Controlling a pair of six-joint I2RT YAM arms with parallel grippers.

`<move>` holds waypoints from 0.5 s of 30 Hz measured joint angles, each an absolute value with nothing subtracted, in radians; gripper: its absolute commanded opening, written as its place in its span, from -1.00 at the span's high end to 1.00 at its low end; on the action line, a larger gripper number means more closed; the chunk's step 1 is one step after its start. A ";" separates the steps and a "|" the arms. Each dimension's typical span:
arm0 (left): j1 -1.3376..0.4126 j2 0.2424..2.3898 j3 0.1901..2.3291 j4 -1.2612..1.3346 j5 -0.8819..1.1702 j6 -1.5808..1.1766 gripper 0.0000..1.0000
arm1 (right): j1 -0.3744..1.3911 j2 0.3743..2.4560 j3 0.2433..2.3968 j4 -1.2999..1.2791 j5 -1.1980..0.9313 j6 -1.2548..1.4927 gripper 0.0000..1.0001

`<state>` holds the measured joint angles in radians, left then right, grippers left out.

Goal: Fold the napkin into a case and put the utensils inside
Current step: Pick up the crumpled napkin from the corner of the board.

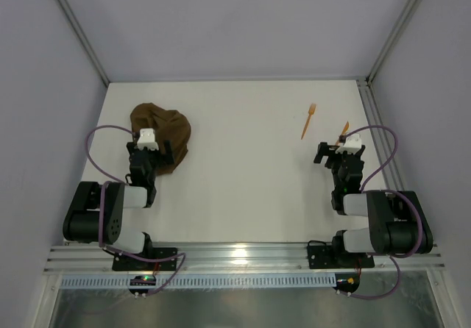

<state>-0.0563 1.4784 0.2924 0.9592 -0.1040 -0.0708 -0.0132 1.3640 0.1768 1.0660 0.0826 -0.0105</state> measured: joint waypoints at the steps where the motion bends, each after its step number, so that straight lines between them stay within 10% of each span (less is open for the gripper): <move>1: -0.056 1.478 0.292 0.959 -0.104 -0.071 -0.98 | -0.013 1.363 0.177 1.065 0.083 -0.010 -0.99; 8: -0.044 1.459 0.304 0.914 -0.056 -0.069 -0.98 | -0.013 1.118 0.306 0.747 0.095 0.026 -0.87; 15: -0.039 1.311 0.902 0.128 0.114 0.042 -0.98 | 0.038 0.925 0.571 0.484 -0.010 0.149 -0.61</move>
